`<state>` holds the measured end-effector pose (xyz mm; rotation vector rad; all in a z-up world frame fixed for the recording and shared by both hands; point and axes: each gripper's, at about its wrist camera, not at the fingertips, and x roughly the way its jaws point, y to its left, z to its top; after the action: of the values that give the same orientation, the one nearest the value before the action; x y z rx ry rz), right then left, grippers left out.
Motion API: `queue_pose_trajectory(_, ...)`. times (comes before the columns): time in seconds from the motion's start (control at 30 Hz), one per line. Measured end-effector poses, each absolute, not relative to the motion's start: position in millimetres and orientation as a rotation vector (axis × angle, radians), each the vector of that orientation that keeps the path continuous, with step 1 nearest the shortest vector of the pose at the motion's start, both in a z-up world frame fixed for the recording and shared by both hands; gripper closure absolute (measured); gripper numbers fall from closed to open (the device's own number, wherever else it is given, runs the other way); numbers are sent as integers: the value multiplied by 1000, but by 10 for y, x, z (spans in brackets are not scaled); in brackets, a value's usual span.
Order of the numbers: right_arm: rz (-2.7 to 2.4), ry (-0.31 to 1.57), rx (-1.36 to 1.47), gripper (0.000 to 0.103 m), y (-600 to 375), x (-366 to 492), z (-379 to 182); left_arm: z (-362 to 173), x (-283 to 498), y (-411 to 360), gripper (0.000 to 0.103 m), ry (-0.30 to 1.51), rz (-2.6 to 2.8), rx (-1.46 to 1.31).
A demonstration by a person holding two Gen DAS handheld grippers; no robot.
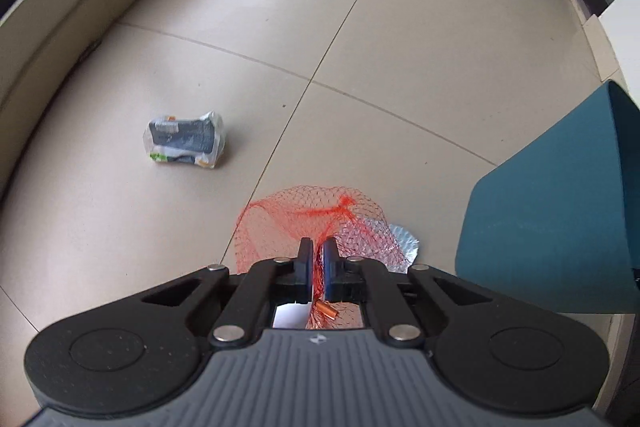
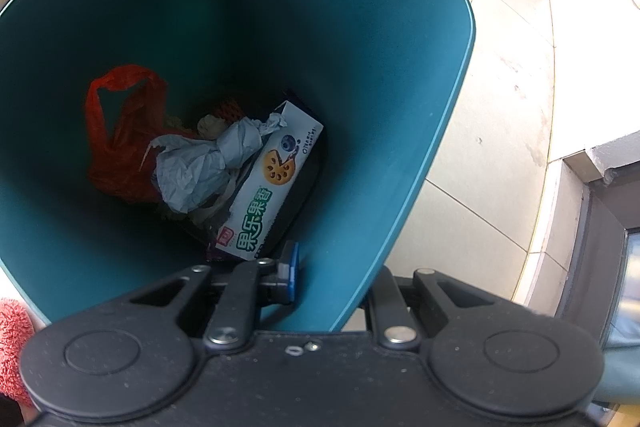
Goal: Collect trash
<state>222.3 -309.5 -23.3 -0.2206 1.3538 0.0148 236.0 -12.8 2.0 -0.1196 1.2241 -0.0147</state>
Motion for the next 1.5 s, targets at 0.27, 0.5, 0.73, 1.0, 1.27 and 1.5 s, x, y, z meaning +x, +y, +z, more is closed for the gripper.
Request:
queue_pose_trajectory(0.27, 30, 1346, -206, 89, -3125, 2212, -183, 861, 2424, -687, 98, 1144, -140, 0)
queue_pose_trajectory(0.5, 37, 1345, -200, 88, -3148, 2206, -164, 440, 2424, -917, 98, 1223, -182, 0)
queue_pose_trajectory(0.73, 31, 1345, -208, 89, -3144, 2206, -155, -238, 2329, -917, 97, 1258, -180, -4)
queue_pose_trajectory(1.0, 17, 1348, -234, 89, -3077, 2212, -191, -832, 2268, -814, 34, 1281, -216, -73)
queue_pose_trajectory(1.27, 8, 1347, -225, 89, -3087, 2204, -221, -1400, 2100, -1124, 32, 1344, -299, -14)
queue_pose_trajectory(1.5, 6, 1346, -227, 89, -3099, 2201, -233, -1734, 2081, -1344, 32, 1333, -266, 98)
